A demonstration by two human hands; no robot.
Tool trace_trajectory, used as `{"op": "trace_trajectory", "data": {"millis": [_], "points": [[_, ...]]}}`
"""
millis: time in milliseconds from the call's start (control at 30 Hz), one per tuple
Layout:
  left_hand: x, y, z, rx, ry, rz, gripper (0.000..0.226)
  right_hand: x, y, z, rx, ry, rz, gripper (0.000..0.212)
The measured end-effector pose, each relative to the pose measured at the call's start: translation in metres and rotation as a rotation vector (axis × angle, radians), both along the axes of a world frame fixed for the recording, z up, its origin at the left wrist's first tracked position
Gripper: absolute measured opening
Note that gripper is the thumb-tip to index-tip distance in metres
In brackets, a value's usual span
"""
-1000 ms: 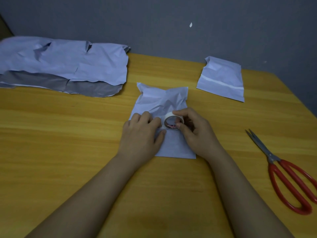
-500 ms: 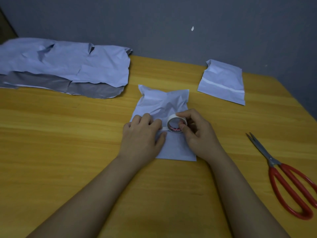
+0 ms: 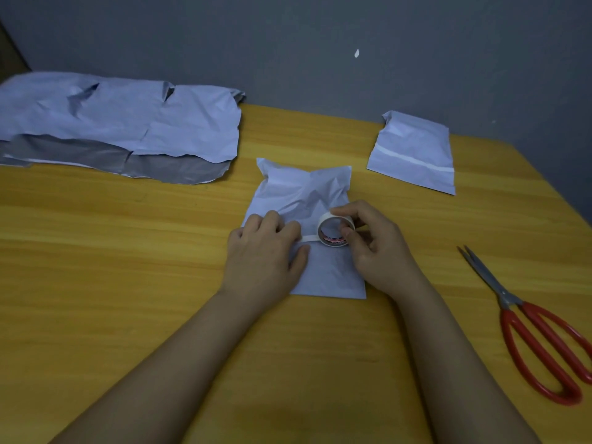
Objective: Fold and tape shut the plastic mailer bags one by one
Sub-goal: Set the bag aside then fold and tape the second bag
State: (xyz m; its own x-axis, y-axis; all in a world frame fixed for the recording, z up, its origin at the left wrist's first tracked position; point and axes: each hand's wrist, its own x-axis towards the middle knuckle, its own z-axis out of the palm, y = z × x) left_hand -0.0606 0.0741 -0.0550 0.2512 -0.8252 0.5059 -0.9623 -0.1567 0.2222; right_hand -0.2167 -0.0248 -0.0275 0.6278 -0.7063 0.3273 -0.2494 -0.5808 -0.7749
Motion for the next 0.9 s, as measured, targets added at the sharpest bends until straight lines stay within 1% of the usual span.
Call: {"op": "trace_trajectory", "data": {"millis": [200, 500, 600, 733, 800, 900], "points": [[0.000, 0.001, 0.000, -0.003, 0.004, -0.005, 0.030, -0.005, -0.002, 0.002, -0.002, 0.050, 0.012, 0.027], [0.000, 0.001, 0.002, 0.030, 0.007, 0.007, 0.026, -0.011, -0.005, 0.000, 0.009, 0.054, 0.013, 0.026], [0.000, 0.002, 0.004, 0.032, 0.037, -0.004, 0.025, -0.011, -0.005, -0.001, -0.021, 0.069, 0.002, 0.031], [0.001, 0.003, 0.006, 0.029, 0.057, -0.030, 0.028, -0.009, -0.004, -0.002, -0.061, 0.079, -0.014, 0.030], [0.001, 0.003, 0.009, 0.042, 0.037, -0.051, 0.030, -0.009, -0.003, -0.002, -0.068, 0.076, -0.024, 0.030], [-0.002, 0.005, 0.014, 0.099, -0.053, -0.074, 0.035, -0.009, -0.002, -0.004, -0.074, 0.059, -0.055, 0.026]]}}
